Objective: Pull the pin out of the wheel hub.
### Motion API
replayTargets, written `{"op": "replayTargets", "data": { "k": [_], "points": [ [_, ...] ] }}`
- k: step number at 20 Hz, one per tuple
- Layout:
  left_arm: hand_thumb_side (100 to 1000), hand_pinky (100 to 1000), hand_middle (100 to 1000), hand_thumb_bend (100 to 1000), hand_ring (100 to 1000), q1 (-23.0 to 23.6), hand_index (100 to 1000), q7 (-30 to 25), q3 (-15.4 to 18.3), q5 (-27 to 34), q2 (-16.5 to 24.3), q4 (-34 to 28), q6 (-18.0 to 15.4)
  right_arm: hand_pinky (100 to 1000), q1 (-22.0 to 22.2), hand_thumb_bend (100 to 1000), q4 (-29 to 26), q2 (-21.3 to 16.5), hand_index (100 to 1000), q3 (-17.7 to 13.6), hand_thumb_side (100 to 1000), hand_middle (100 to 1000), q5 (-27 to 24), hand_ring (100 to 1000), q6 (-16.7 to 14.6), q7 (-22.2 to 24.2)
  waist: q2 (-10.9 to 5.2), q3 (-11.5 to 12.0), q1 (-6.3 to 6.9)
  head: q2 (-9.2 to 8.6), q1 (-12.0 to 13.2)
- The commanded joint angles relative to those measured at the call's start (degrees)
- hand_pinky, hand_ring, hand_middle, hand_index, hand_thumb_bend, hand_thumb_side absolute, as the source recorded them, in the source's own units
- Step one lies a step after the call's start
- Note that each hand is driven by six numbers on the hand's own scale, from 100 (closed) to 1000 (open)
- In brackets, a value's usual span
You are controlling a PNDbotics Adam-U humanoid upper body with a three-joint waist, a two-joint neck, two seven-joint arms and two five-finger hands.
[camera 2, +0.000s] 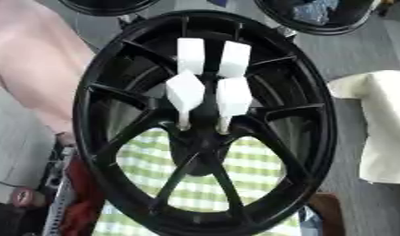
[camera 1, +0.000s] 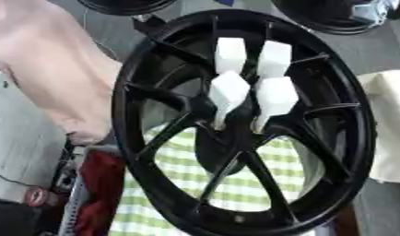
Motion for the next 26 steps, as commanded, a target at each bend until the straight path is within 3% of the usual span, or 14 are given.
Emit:
{"op": "replayTargets", "data": {
  "k": [1, 16, 20, 26],
  "points": [
    [770, 987, 651, 100, 717, -0.03, 857, -0.20, 0.01, -0.19, 1.31, -0.88, -0.01, 859, -2.12, 100, 2.10, 0.91, 734, 1.00, 332, 685, 0.07, 794, 0.22, 1.77, -1.17, 0.11, 0.29, 0.13, -0.24],
    [773, 988, 651, 100, 716, -0.42, 857, -0.54, -0.29, -0.24, 0.97, -0.88, 0.27, 904, -1.36, 100, 3.98, 3.03, 790, 4.91, 459, 764, -2.33, 862, 3.56, 7.94, -0.64, 1.05, 0.30, 0.13, -0.42],
    [775, 989, 651, 100, 716, -0.51, 857, -0.57, -0.32, -0.18, 0.89, -0.88, 0.41, 927, -0.84, 143, 3.83, 2.90, 826, 5.08, 425, 800, -4.35, 900, 3.27, 10.13, -0.57, 1.16, 0.21, 0.13, -0.19],
    [776, 990, 651, 100, 716, -0.58, 857, -0.77, -0.38, -0.33, 0.78, -0.88, 0.66, 909, -0.17, 177, 2.92, 2.17, 841, 4.03, 401, 751, -3.22, 860, 2.16, 10.06, -0.43, 1.10, 0.14, 0.13, 0.42]
  ]
}}
